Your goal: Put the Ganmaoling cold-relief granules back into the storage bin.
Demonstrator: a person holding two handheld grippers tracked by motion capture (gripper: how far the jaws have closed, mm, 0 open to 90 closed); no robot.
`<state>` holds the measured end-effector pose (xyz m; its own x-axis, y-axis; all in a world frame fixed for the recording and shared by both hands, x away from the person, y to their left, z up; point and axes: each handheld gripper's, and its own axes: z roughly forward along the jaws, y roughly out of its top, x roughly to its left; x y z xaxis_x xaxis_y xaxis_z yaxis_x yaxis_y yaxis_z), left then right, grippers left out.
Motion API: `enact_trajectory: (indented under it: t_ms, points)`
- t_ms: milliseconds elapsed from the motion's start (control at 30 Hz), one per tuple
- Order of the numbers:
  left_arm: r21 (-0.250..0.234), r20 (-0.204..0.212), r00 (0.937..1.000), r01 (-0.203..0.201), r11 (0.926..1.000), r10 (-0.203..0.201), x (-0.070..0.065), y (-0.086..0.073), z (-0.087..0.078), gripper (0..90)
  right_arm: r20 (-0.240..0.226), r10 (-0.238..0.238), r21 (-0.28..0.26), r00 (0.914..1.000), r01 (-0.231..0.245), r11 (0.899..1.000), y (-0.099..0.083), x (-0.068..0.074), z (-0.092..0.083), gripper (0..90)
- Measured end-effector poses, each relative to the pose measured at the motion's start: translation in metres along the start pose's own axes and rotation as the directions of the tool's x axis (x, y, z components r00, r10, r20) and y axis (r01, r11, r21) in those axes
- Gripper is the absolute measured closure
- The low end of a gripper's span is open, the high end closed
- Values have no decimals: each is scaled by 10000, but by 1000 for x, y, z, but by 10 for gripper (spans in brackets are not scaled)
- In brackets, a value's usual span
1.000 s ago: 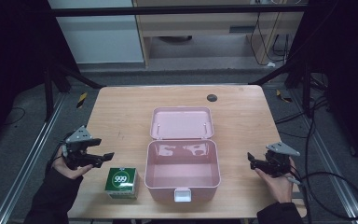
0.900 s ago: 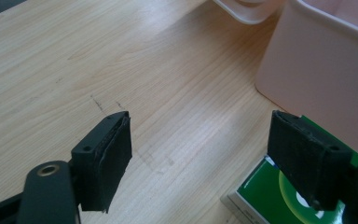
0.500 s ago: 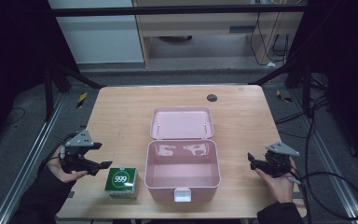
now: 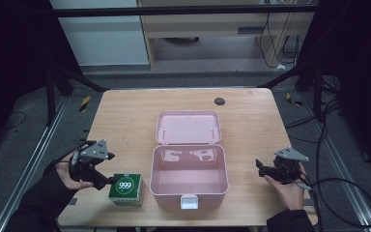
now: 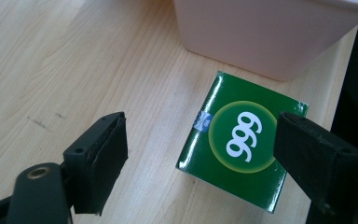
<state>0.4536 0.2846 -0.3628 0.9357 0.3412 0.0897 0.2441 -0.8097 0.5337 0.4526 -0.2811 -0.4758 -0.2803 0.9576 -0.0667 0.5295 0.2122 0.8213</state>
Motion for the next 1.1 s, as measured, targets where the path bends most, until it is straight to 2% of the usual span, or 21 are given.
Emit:
enact_trajectory:
  t_ms: [333,467,600,967,1100]
  points:
    - [458,363,9974,-636,9969,619,-3,6,9,108,-55,-56,110,10000,57,9999,0,1,1,90]
    - [706,430,9943,-1004,9924,975,-6,8,12,89,-68,-67,118,10000,68,9999,0,2,1,85]
    - [872,475,9923,-1182,9892,1144,-7,10,13,86,-67,-87,120,9999,88,9999,0,2,1,84]
    - [1408,841,9814,-1829,9730,1723,-13,18,19,75,-142,-164,259,9998,168,9995,0,3,3,72]
    - [1636,990,9789,-1932,9674,1788,-14,20,23,64,-161,-184,302,9997,189,9994,0,3,3,68]
